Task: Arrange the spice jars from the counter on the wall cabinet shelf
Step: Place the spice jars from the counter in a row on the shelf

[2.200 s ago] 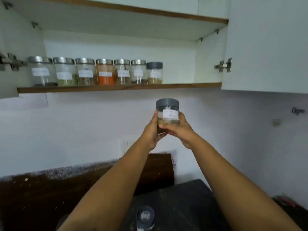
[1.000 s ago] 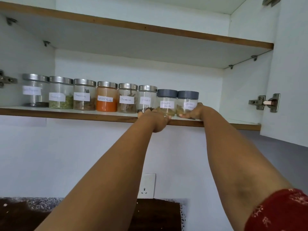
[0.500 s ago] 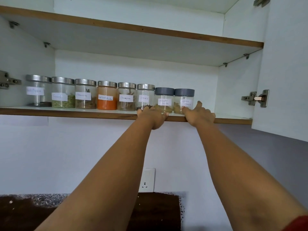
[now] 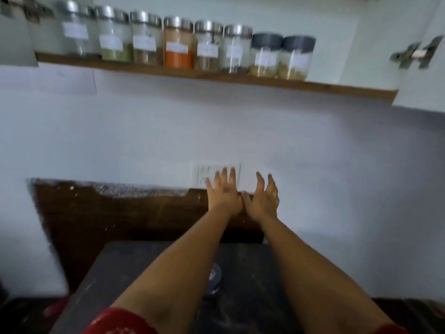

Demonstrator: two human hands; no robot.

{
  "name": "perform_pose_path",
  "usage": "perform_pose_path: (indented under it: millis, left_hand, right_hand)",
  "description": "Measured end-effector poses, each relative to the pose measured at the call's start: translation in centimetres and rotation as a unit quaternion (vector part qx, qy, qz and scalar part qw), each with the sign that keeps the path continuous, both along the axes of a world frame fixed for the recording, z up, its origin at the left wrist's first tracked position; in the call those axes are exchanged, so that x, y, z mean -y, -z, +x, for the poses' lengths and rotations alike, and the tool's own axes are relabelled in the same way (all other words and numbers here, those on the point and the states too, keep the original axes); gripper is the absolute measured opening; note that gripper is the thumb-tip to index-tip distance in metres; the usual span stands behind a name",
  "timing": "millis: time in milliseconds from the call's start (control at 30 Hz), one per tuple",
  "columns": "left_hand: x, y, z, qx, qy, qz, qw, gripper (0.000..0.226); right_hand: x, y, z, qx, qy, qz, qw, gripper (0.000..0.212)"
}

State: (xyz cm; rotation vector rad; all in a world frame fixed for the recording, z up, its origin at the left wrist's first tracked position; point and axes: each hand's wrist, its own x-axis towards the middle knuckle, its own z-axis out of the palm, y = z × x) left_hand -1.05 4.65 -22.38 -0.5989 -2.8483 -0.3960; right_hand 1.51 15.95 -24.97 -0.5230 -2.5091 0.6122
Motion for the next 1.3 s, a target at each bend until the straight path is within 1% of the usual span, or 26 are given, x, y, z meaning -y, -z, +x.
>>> perform_pose_path:
  millis: [33,100,200,233,333,433,500,533,633,667,733,800,833,867,900,933,967,1000,1067,1100,1133,1167,1200,1233,1300]
  left_hand:
    - [1.4,3.3,0.4,0.065,-0.021,0.008,0.998,0.083]
    - [4.6,9.2,1.4,0.165,-0.063,0.019,0.984,0.086]
    - [8.8,14.6,2.9,0.255,-0.121,0.026,0.959,0.085]
    - [10.1,15.9,3.5,0.276,-0.13,0.027,0.952,0.084]
    - [12.4,18.0,4.1,0.299,-0.139,0.052,0.943,0.082]
    - [13.7,19.5,4.4,0.32,-0.147,0.082,0.932,0.082]
    - [14.5,20.6,4.6,0.347,-0.149,0.104,0.92,0.084]
    - [14.9,20.9,4.7,0.357,-0.151,0.117,0.914,0.084]
    - [16.0,22.2,4.9,0.367,-0.162,0.148,0.904,0.082]
    - [16.2,22.5,5.0,0.371,-0.169,0.156,0.9,0.08]
    - [16.7,23.6,5.1,0.387,-0.183,0.179,0.886,0.077]
    - [17.0,24.3,5.3,0.419,-0.193,0.224,0.859,0.075]
    - [16.9,24.5,5.4,0.437,-0.198,0.268,0.835,0.072]
    - [16.7,24.2,5.6,0.455,-0.208,0.33,0.801,0.067]
    - [16.5,23.7,5.8,0.474,-0.219,0.4,0.753,0.063]
    - [16.3,23.2,6.0,0.494,-0.227,0.47,0.695,0.063]
    - [16.3,22.6,6.2,0.517,-0.227,0.531,0.632,0.065]
    - [16.3,22.1,6.3,0.537,-0.221,0.58,0.572,0.069]
    - [16.4,21.6,6.1,0.565,-0.202,0.66,0.453,0.082]
    - [16.5,21.2,6.0,0.577,-0.185,0.685,0.404,0.087]
    - [16.4,20.5,6.0,0.59,-0.167,0.698,0.369,0.088]
    - [16.2,19.8,6.0,0.602,-0.149,0.7,0.354,0.084]
    - [15.8,19.0,6.1,0.615,-0.135,0.692,0.354,0.077]
    - [15.4,18.3,6.3,0.627,-0.123,0.678,0.363,0.07]
    - [14.8,17.0,6.6,0.644,-0.109,0.654,0.383,0.061]
  right_hand:
    - [0.9,2.9,0.6,0.031,0.005,-0.028,0.999,0.078]
    - [2.6,8.4,2.1,0.104,0.012,-0.074,0.992,0.082]
    - [4.3,14.1,4.0,0.207,0.006,-0.095,0.974,0.096]
    - [5.1,15.6,4.5,0.237,-0.005,-0.094,0.967,0.102]
    - [7.3,17.5,4.3,0.292,-0.05,-0.092,0.951,0.119]
    - [9.5,18.3,2.7,0.314,-0.08,-0.134,0.936,0.125]
    - [10.7,19.0,1.6,0.316,-0.076,-0.184,0.928,0.122]
    - [11.1,19.5,1.2,0.323,-0.074,-0.188,0.925,0.117]
    - [11.6,20.6,0.8,0.343,-0.063,-0.15,0.925,0.092]
    - [11.7,20.9,0.9,0.341,-0.06,-0.142,0.927,0.087]
    - [11.7,20.9,0.9,0.33,-0.058,-0.146,0.931,0.082]
    - [11.8,20.4,1.0,0.305,-0.042,-0.193,0.932,0.08]
    - [11.8,19.9,1.2,0.278,-0.03,-0.234,0.931,0.08]
    - [11.8,19.4,1.5,0.241,-0.02,-0.282,0.928,0.08]
    - [11.8,18.6,1.8,0.194,-0.016,-0.333,0.923,0.078]
    - [11.9,17.9,1.9,0.151,-0.015,-0.383,0.911,0.073]
    - [11.9,17.0,2.1,0.112,-0.015,-0.431,0.895,0.063]
    - [11.9,16.1,2.2,0.083,-0.02,-0.482,0.872,0.051]
    - [11.7,14.5,2.0,0.054,-0.047,-0.594,0.802,0.031]
    - [11.6,13.9,2.1,0.053,-0.062,-0.635,0.768,0.026]
    - [11.5,13.5,2.2,0.059,-0.075,-0.662,0.743,0.024]
    - [11.4,13.1,2.5,0.068,-0.083,-0.674,0.731,0.024]
    - [11.1,13.0,2.8,0.077,-0.089,-0.675,0.728,0.026]
    - [11.0,12.8,3.3,0.087,-0.094,-0.677,0.724,0.029]
    - [10.9,12.3,4.5,0.094,-0.103,-0.703,0.698,0.035]
